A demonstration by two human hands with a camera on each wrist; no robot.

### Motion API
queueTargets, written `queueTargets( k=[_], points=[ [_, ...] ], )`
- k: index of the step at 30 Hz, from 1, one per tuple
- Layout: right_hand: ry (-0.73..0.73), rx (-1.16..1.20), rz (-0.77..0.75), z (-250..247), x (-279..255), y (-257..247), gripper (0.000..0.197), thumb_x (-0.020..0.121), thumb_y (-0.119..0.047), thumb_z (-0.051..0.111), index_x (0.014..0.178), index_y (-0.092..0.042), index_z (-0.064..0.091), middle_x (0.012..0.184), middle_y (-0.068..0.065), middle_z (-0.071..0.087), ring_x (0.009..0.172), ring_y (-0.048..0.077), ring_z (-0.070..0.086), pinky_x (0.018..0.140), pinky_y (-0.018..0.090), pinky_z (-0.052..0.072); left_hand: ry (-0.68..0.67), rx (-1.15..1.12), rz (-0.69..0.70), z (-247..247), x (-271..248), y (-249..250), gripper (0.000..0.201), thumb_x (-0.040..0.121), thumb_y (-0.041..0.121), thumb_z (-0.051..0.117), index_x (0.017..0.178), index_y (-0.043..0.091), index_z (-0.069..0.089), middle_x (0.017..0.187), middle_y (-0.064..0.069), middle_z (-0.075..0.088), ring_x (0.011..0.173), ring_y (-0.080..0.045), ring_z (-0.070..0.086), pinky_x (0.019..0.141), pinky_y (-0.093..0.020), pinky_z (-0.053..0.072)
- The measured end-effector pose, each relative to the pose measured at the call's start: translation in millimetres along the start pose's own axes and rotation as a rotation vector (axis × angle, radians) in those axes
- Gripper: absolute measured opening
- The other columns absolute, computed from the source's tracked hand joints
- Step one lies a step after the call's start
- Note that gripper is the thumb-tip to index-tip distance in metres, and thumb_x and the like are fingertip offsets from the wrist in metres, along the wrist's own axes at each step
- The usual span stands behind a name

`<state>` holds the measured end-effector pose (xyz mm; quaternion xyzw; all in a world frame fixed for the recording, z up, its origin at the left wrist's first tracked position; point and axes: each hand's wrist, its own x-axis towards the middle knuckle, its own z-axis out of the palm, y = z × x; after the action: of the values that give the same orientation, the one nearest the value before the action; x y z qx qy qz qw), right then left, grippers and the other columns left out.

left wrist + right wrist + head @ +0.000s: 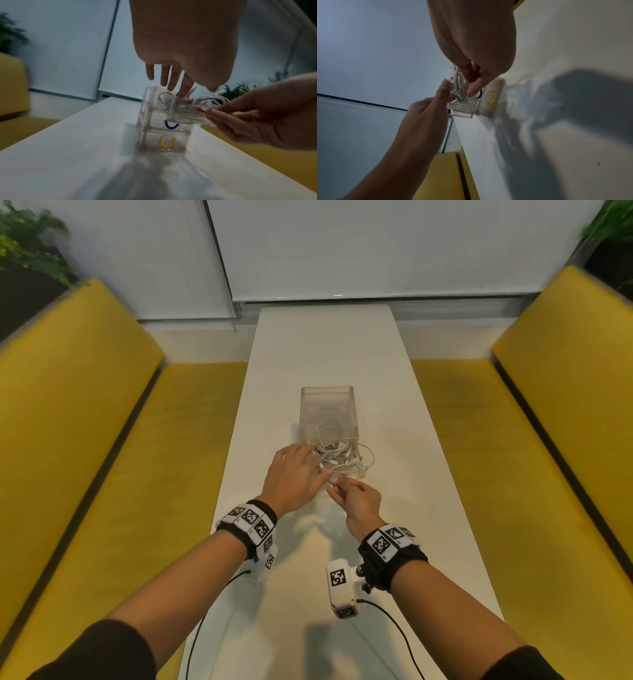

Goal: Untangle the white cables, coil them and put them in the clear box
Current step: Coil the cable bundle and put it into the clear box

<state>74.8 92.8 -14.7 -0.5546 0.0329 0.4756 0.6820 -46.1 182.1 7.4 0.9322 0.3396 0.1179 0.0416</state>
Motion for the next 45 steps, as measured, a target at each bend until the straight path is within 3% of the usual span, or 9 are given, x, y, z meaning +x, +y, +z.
queueTargets(
  k=[4,10,17,21,24,27,35,40,45],
  points=[
    [0.005,-0.001,0.0,1,2,2,0.017,0.088,0.01,0.063,0.104,0.016,0.063,0.081,0.02,0.066,0.071,0.022,0.067,0.06,0.024,0.061,-0.064,0.158,0.094,16,4,8,0.06,0.102,0.046,0.026,0.107,0.006,0.071,0.11,-0.01,0.07,0.111,-0.029,0.061,0.108,-0.043,0.033],
    [-0.004,-0.04,0.005,6,5,4,0.002,0.087,0.008,0.065,0.088,0.01,0.064,0.079,0.019,0.065,0.072,0.022,0.066,0.064,0.026,0.062,-0.298,0.216,0.05,7,23,-3,0.06,0.105,0.043,0.011,0.142,0.015,0.048,0.15,-0.001,0.043,0.145,-0.016,0.03,0.12,-0.054,0.008],
    [-0.004,-0.083,0.004,7,2,9,0.007,0.09,0.007,0.061,0.083,0.006,0.063,0.078,0.017,0.066,0.07,0.021,0.066,0.064,0.026,0.062,-0.061,0.119,-0.138,8,28,24,0.009,0.09,0.011,0.065,0.097,0.008,0.07,0.112,-0.011,0.058,0.096,-0.033,0.06,0.072,-0.039,0.041],
    [-0.017,-0.049,-0.009,6,0,9,0.008,0.09,0.008,0.061,0.095,0.012,0.064,0.087,0.019,0.067,0.082,0.028,0.067,0.065,0.027,0.062,-0.112,-0.034,-0.072,-5,42,31,0.05,0.089,0.005,0.061,0.136,0.015,0.048,0.114,-0.01,0.054,0.084,-0.033,0.062,0.061,-0.036,0.044],
    [-0.043,-0.058,-0.023,5,-1,7,0.016,0.092,0.011,0.054,0.101,0.012,0.066,0.095,0.022,0.069,0.088,0.032,0.069,0.066,0.028,0.062,-0.337,-0.065,0.177,-17,55,39,0.089,0.088,0.0,0.061,0.155,0.04,0.02,0.113,0.003,0.042,0.085,-0.018,0.05,0.064,-0.03,0.043],
    [-0.051,-0.096,-0.029,3,-1,6,0.014,0.092,0.011,0.054,0.092,0.009,0.068,0.099,0.025,0.069,0.089,0.033,0.068,0.067,0.029,0.062,-0.435,-0.059,0.251,-18,65,37,0.067,0.094,0.012,0.055,0.152,0.036,0.033,0.127,-0.002,0.049,0.103,-0.023,0.056,0.074,-0.031,0.045],
    [-0.017,-0.066,-0.015,3,3,6,0.009,0.088,0.008,0.064,0.079,0.006,0.065,0.085,0.022,0.065,0.083,0.03,0.066,0.067,0.029,0.062,0.007,0.087,0.355,-6,48,10,0.037,0.094,0.044,0.049,0.096,0.022,0.078,0.112,-0.009,0.065,0.108,-0.032,0.059,0.082,-0.043,0.045],
    [0.002,-0.095,-0.019,1,4,10,0.007,0.086,0.008,0.064,0.09,0.012,0.068,0.09,0.028,0.07,0.086,0.033,0.072,0.07,0.032,0.061,-0.148,-0.042,0.308,15,14,2,0.054,0.104,0.041,0.024,0.144,0.018,0.053,0.144,-0.009,0.055,0.137,-0.029,0.046,0.109,-0.044,0.042],
    [0.011,-0.098,-0.03,0,6,6,0.005,0.088,0.005,0.064,0.09,0.009,0.067,0.078,0.019,0.067,0.073,0.022,0.069,0.065,0.025,0.06,-0.259,-0.19,0.201,14,27,2,0.04,0.106,0.033,0.04,0.143,0.023,0.054,0.159,-0.011,0.023,0.141,-0.028,0.039,0.104,-0.043,0.047]
  ],
)
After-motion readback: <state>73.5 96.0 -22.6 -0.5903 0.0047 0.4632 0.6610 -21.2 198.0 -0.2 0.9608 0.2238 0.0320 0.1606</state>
